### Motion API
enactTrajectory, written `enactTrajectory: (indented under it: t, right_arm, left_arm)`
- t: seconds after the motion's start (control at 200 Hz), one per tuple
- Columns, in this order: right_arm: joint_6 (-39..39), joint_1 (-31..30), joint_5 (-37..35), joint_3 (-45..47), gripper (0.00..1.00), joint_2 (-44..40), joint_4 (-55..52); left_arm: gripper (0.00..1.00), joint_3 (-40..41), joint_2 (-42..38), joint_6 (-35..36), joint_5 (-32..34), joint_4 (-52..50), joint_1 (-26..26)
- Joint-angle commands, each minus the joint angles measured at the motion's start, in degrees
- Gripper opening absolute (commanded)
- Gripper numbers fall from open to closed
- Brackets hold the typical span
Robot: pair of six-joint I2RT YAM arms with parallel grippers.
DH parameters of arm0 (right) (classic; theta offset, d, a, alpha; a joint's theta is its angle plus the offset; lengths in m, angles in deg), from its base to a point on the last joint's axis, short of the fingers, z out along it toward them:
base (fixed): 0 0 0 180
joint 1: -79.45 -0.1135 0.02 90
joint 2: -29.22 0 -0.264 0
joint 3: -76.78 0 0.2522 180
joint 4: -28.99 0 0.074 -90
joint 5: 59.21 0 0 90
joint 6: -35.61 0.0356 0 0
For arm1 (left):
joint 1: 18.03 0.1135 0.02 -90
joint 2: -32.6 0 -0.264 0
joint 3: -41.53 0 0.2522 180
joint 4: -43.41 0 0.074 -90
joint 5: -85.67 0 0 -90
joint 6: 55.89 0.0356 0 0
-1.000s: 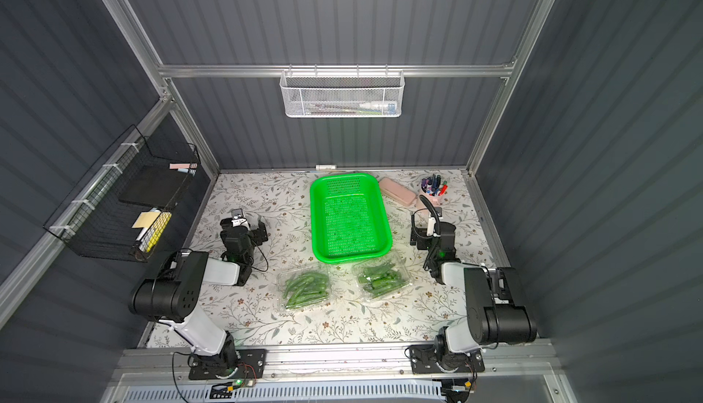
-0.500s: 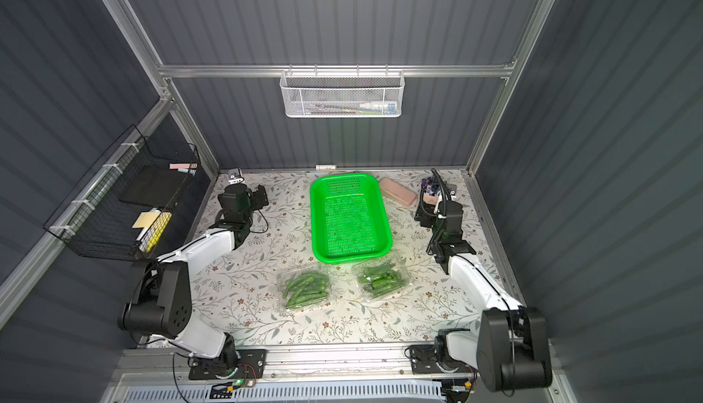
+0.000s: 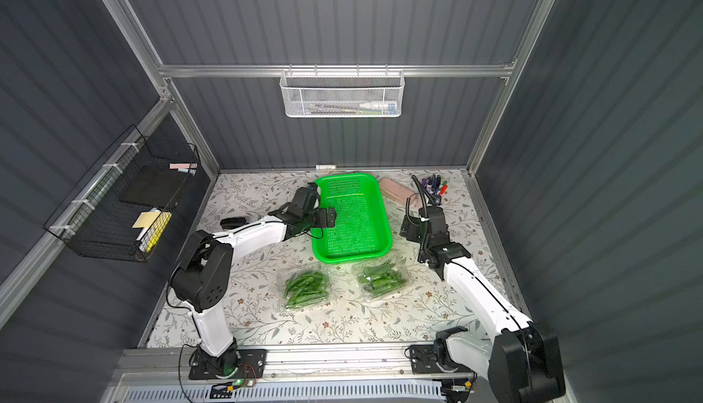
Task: Take small green peppers out of containers
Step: Move the basket to the center of the board.
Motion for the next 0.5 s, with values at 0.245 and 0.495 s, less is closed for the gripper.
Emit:
enactTrajectory:
  t: [0.245,0.495]
  right_arm:
    - [1.3,-0.5,1.3,-2.8,0.93,1.0,-2.7]
    - [0.3,-1.2,2.9,-2.7,0.93,0.3,-3.4]
  left_arm:
    - [0.71,-11.1,6.5,-9.1,7.2,-16.1,-0.4]
    - [0.38,-19.9,12.6,-17.2,6.4,-22.2,-0.4]
